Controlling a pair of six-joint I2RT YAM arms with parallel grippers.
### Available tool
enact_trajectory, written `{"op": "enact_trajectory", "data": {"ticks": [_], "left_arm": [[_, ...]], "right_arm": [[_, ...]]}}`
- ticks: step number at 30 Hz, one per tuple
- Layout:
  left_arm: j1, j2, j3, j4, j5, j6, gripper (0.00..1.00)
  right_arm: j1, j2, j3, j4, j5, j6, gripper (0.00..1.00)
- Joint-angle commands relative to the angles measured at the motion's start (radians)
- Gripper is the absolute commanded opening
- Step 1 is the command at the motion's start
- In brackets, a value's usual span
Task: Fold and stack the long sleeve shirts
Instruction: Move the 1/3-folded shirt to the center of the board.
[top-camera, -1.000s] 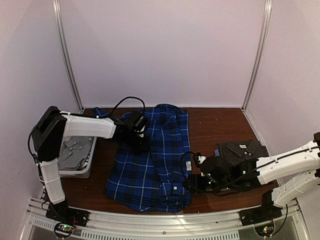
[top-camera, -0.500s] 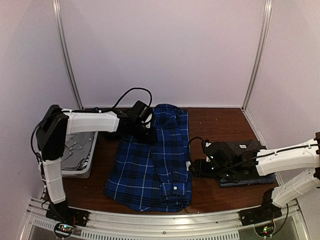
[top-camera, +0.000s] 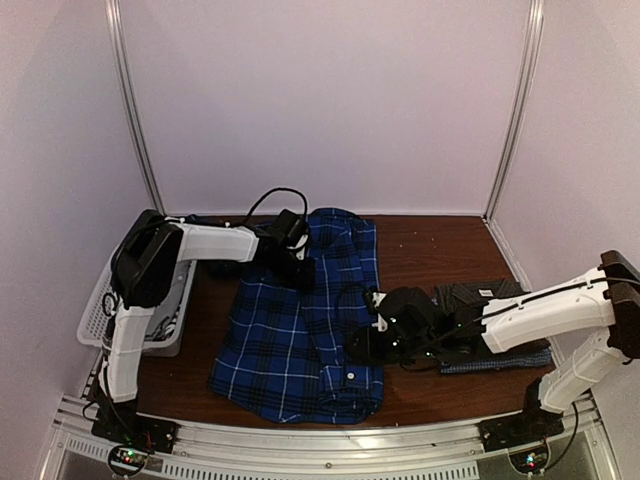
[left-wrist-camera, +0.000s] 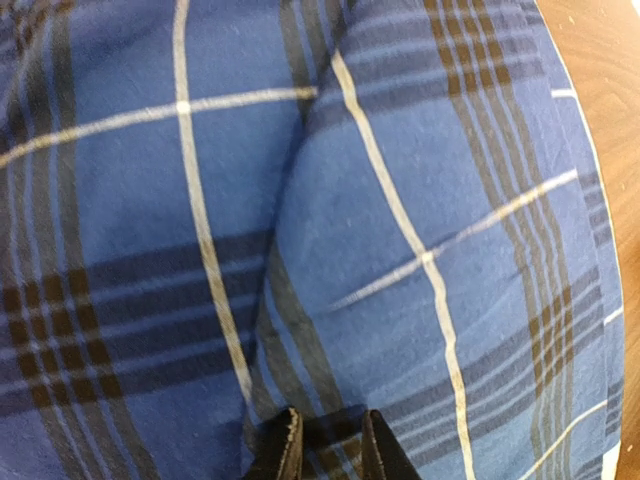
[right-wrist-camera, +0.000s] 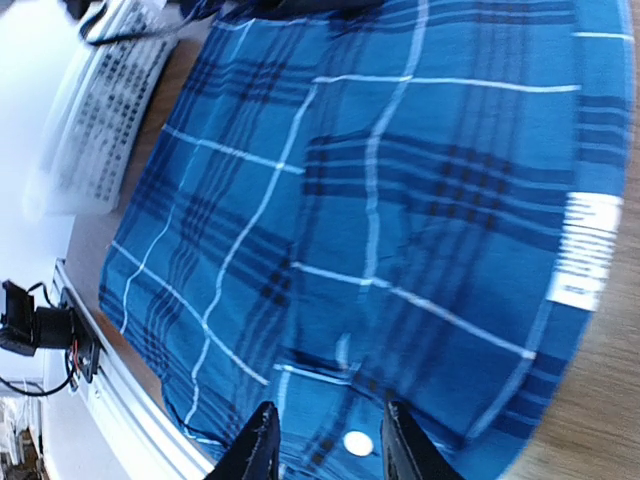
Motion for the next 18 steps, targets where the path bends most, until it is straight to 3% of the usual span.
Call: {"op": "enact_trajectory", "data": {"ticks": [1, 10, 18], "left_arm": [[0.002, 0.03, 0.026, -0.001, 0.011, 0.029, 0.23], [0.003, 0.049, 0.04, -0.006, 0.022, 0.034, 0.23], [-0.001, 0.091, 0.053, 0.013, 0.052, -0.035, 0.22]], "right_arm": [[0.043, 0.092, 0.056, 0.057, -0.037, -0.016, 0.35], [0.065, 0.181, -0.079, 0.201, -0.075, 0.083, 0.33], [0.062, 0.109, -0.175, 0.151, -0.013, 0.106, 0.34]]}}
